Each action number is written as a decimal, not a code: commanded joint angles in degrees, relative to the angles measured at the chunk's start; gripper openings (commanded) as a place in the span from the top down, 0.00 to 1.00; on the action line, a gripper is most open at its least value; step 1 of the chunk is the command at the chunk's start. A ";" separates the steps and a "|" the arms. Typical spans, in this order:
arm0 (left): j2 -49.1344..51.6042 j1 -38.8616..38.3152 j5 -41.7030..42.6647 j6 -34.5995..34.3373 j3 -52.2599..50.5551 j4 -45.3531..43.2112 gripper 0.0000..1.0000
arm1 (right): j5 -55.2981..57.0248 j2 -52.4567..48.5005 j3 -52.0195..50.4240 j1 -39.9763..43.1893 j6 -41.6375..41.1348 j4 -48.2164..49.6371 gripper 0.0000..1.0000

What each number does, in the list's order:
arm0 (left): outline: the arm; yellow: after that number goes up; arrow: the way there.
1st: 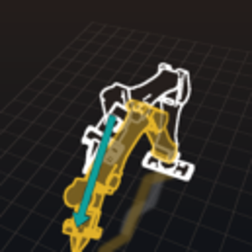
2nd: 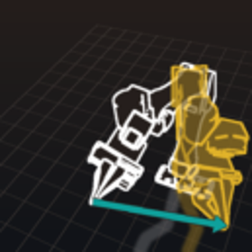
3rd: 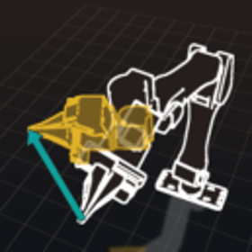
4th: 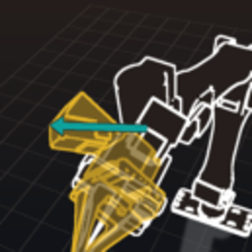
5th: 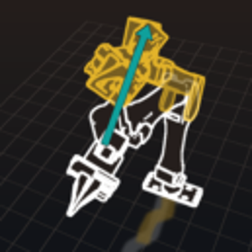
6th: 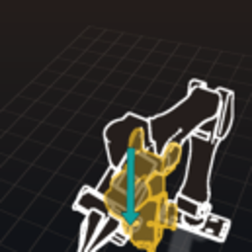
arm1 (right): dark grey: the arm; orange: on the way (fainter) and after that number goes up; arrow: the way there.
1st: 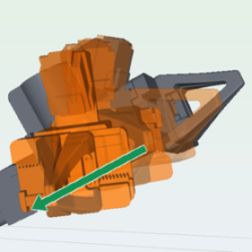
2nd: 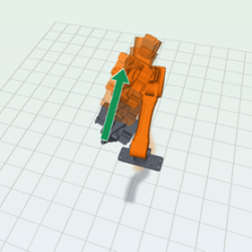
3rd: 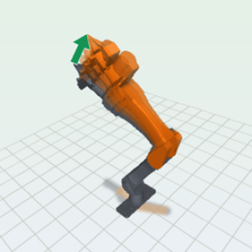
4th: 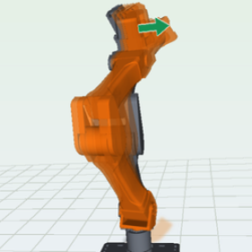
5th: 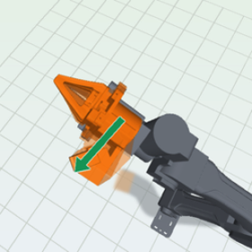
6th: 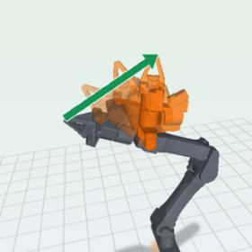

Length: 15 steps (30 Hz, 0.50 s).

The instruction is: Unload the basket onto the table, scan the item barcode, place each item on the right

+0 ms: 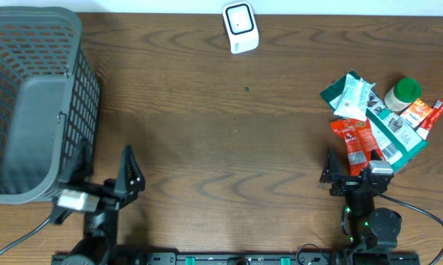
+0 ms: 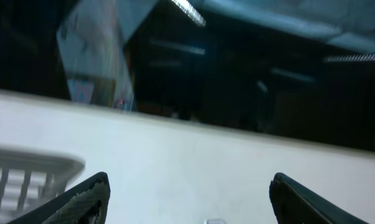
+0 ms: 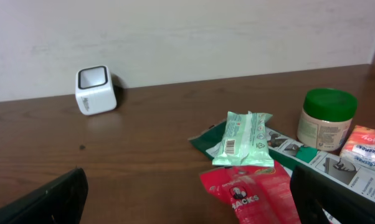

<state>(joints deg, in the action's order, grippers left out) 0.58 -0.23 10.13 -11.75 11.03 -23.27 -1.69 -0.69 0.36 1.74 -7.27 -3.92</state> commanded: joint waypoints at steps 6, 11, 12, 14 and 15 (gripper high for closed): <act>-0.46 -0.07 -0.37 0.55 -10.58 -1.07 0.18 | 0.13 0.31 -0.04 0.15 -0.85 -0.28 0.01; -0.48 -0.07 -0.37 0.57 -10.80 6.93 0.18 | 0.13 0.31 -0.04 0.15 -0.85 -0.28 0.01; -0.48 -0.07 -0.39 0.57 -10.80 8.37 0.18 | 0.13 0.31 -0.04 0.15 -0.85 -0.28 0.01; -0.48 -0.07 -0.44 0.59 -10.80 10.97 0.18 | 0.13 0.31 -0.04 0.15 -0.85 -0.28 0.01; -0.48 -0.07 -0.76 0.59 -10.80 12.68 0.18 | 0.13 0.31 -0.04 0.15 -0.85 -0.28 0.01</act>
<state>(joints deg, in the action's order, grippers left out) 0.58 -0.23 10.13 -11.73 0.34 -13.02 -1.69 -0.69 0.36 1.74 -7.27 -3.95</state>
